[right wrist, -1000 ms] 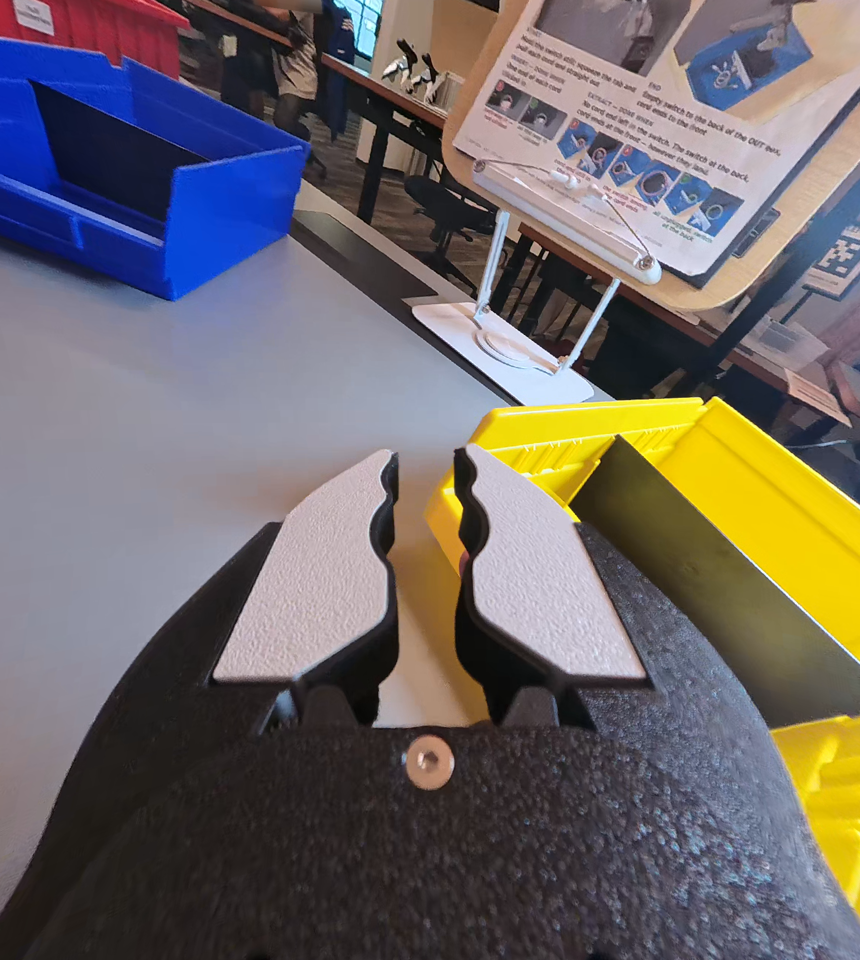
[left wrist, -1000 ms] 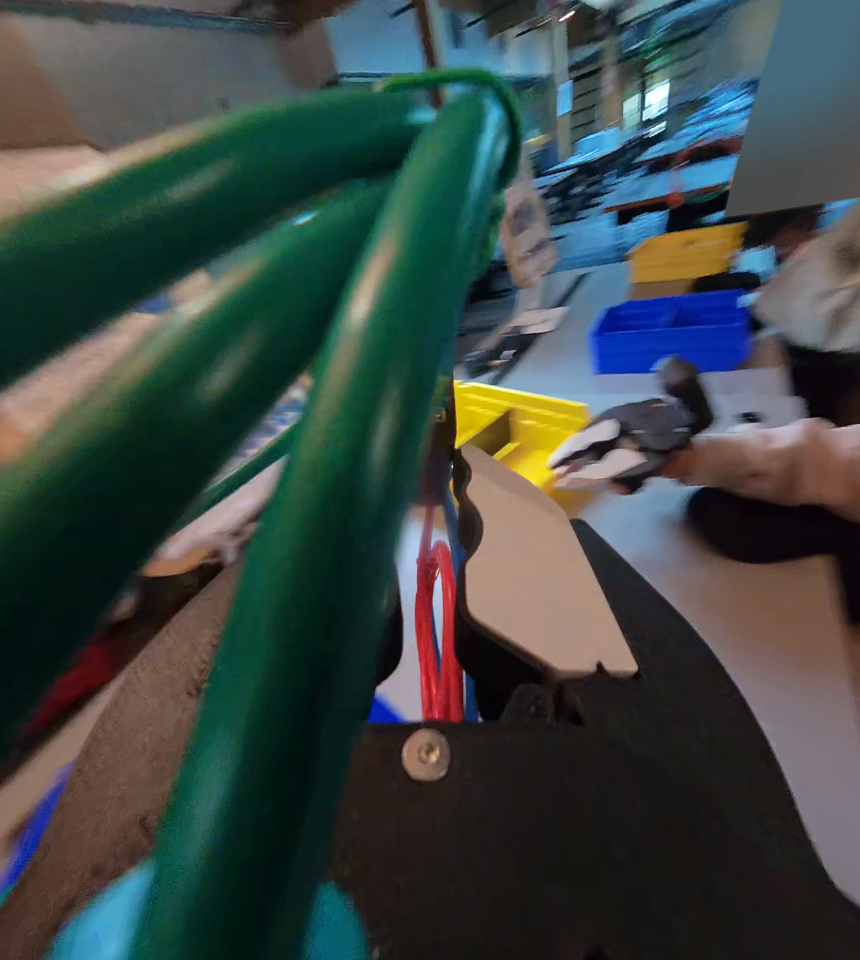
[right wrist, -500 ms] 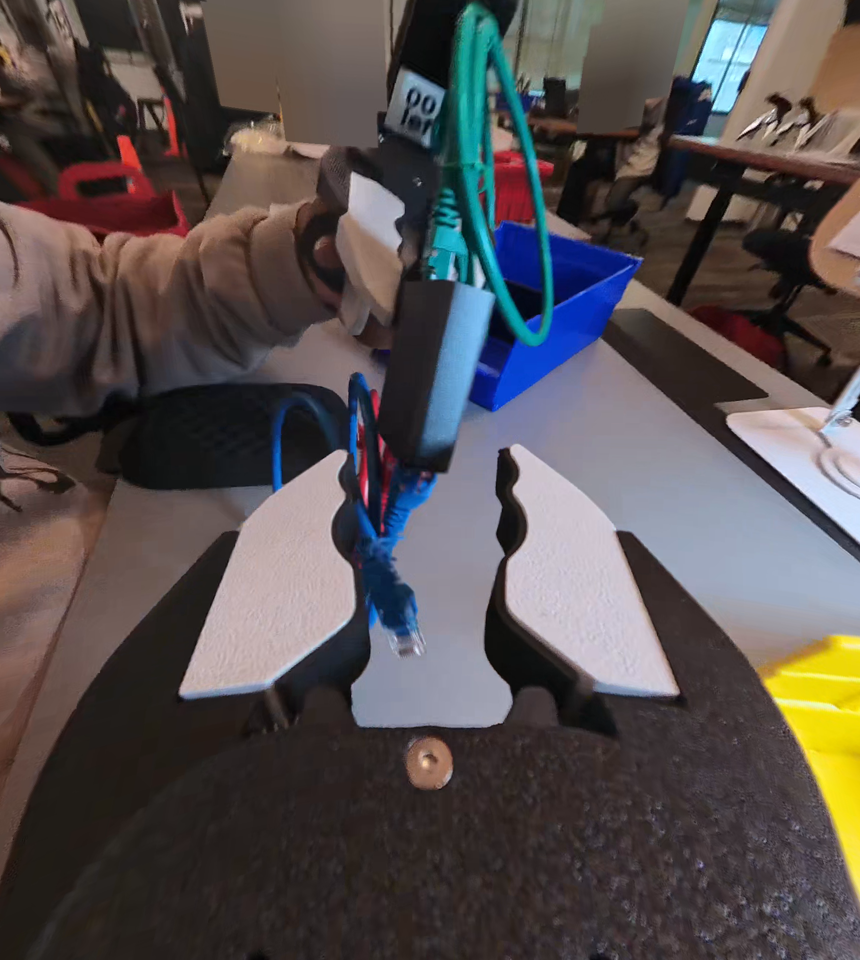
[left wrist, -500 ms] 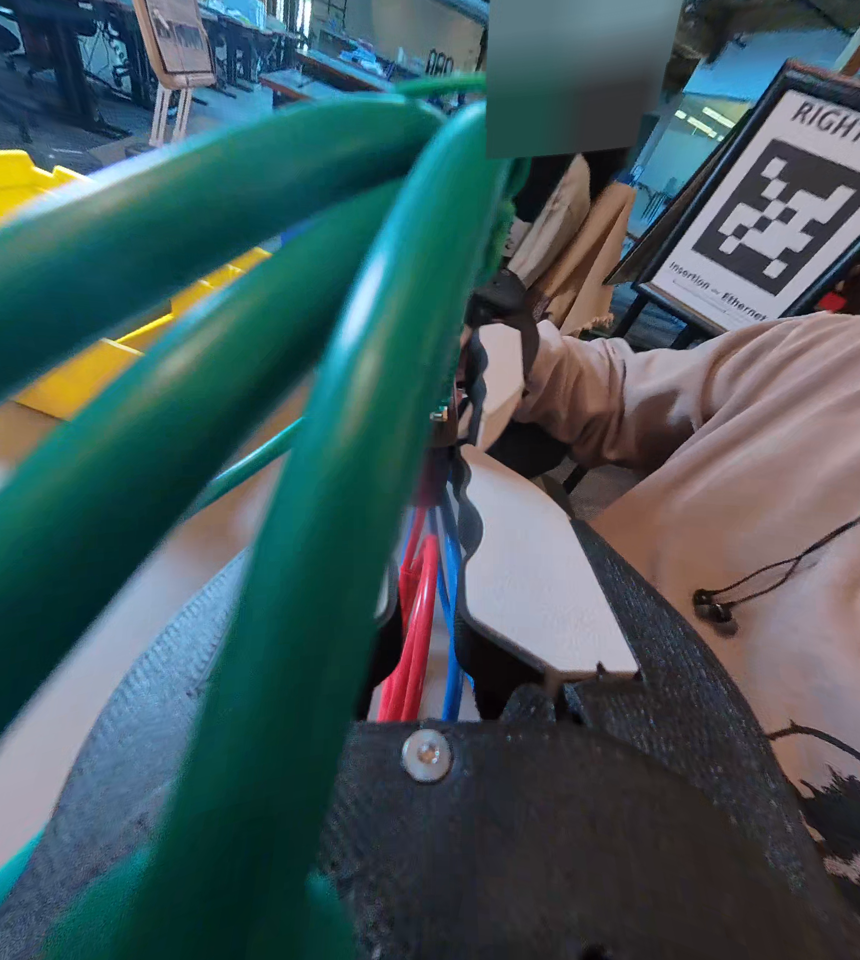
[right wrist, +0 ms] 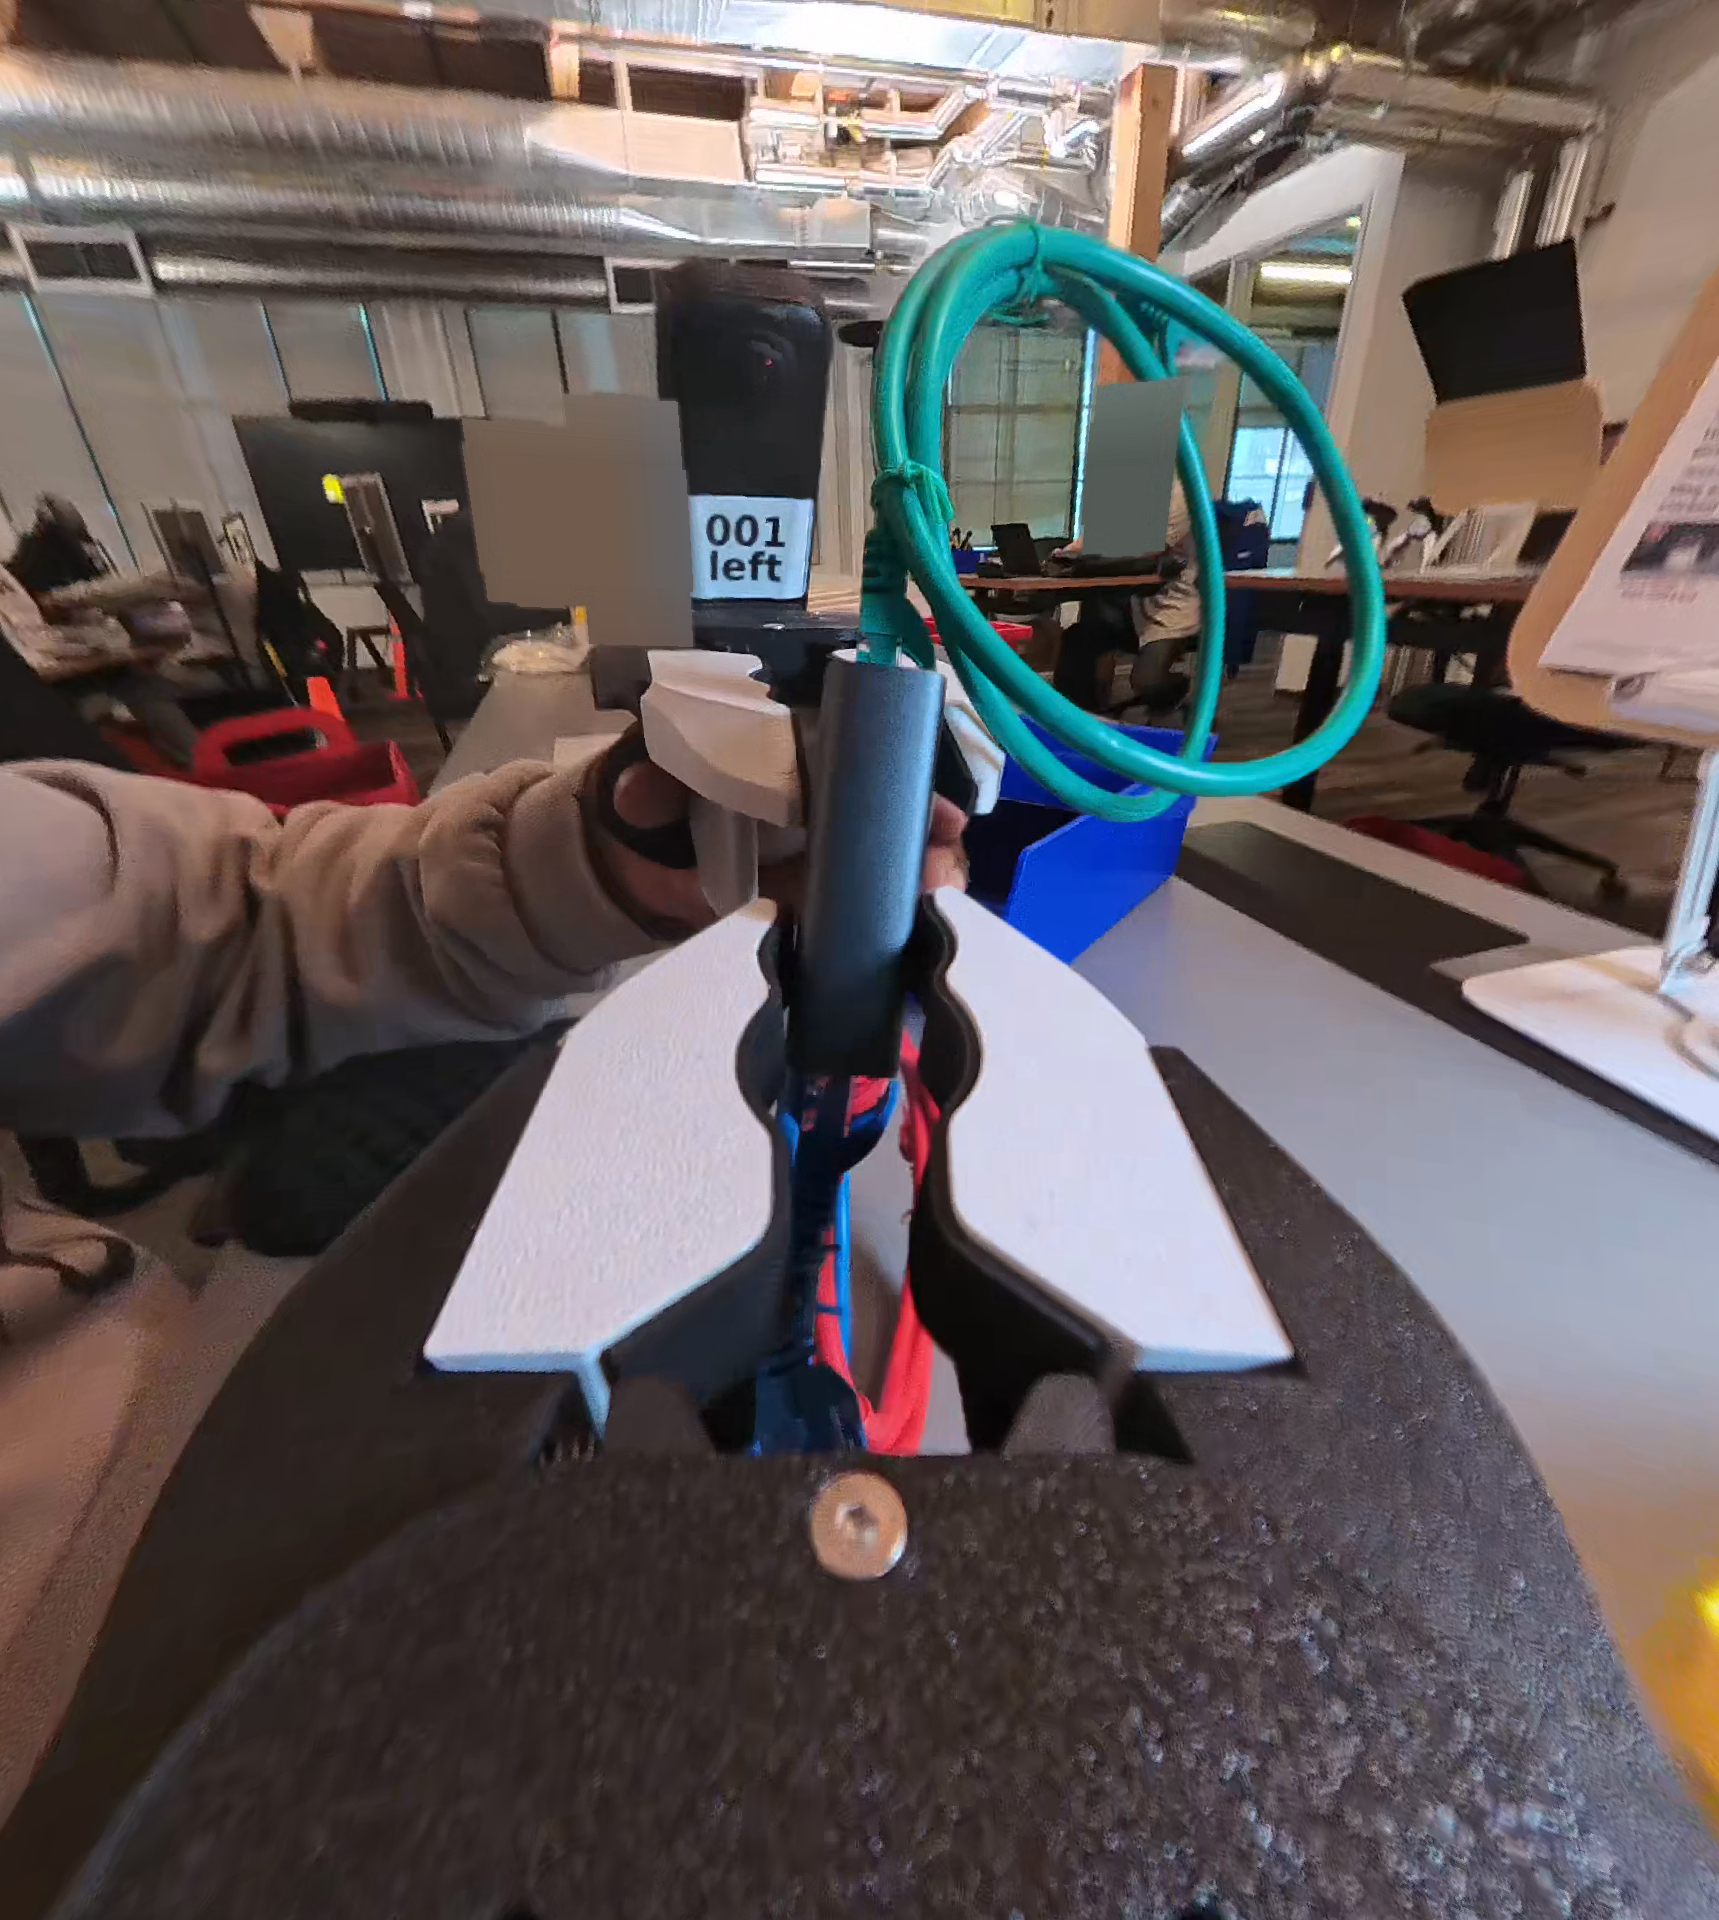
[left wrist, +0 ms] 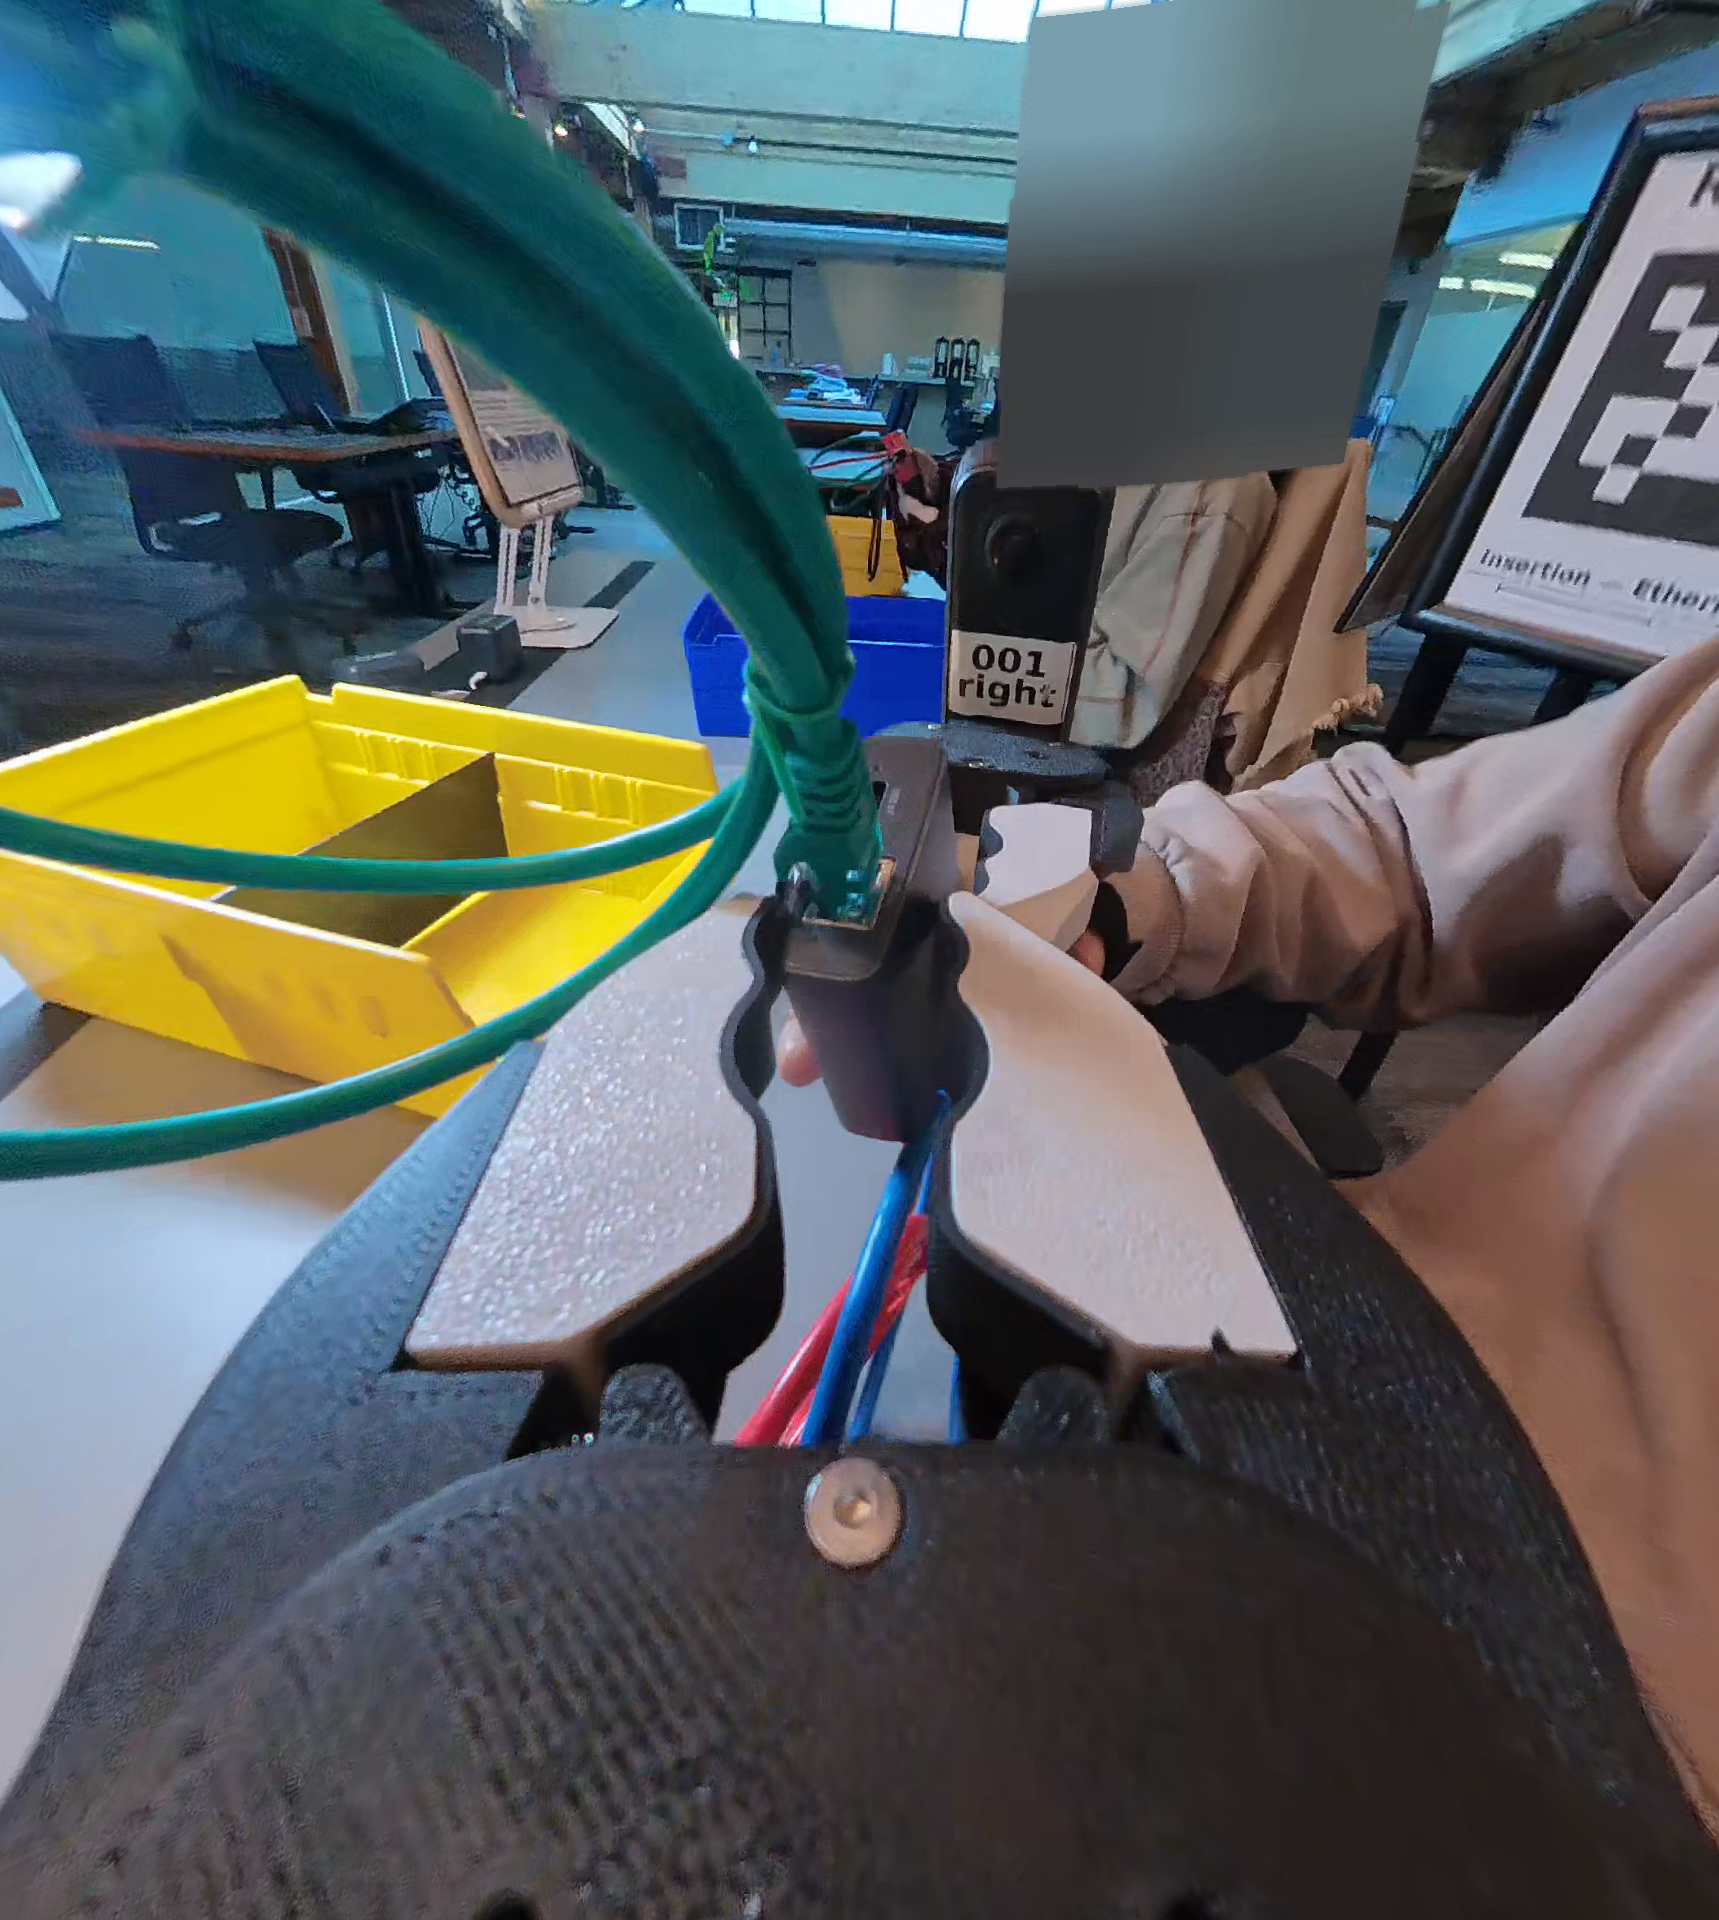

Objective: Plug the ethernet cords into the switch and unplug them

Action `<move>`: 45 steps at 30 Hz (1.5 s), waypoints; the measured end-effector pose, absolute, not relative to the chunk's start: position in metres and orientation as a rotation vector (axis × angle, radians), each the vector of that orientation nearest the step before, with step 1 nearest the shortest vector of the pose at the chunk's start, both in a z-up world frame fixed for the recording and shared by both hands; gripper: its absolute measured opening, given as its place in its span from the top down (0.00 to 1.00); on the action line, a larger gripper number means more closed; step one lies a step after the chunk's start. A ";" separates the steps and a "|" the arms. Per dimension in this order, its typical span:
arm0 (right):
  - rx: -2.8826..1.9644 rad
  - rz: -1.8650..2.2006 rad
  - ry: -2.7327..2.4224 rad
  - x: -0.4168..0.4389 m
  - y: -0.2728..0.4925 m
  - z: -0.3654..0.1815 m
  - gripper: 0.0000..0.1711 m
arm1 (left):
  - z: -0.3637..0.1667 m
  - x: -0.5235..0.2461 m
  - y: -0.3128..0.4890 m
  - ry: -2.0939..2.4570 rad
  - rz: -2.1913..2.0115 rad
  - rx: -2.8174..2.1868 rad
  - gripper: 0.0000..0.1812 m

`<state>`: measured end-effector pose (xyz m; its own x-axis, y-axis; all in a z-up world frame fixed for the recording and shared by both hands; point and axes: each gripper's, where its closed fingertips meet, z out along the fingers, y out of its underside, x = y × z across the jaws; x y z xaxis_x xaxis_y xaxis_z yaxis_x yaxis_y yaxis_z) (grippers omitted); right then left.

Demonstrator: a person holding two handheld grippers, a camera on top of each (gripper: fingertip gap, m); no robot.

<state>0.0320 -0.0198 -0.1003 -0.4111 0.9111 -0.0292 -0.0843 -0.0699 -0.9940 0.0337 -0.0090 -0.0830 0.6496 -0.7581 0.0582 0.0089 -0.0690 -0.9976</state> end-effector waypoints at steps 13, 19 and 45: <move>-0.793 1.019 -1.432 0.042 0.013 -0.076 0.75 | -0.143 0.008 0.013 1.033 0.455 -1.952 0.89; -0.762 1.060 -1.574 0.041 0.001 -0.106 0.83 | -0.169 0.013 0.018 1.056 0.374 -1.993 0.89; -0.660 1.862 -1.501 0.080 0.000 -0.090 0.92 | -0.177 0.046 0.030 1.087 -0.031 -1.658 0.88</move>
<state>0.0804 -0.0003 -0.0895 -0.6633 0.7483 0.0135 -0.1721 -0.1349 -0.9758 0.0459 0.0302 -0.1767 0.5788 -0.6562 -0.4841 -0.6279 0.0202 -0.7781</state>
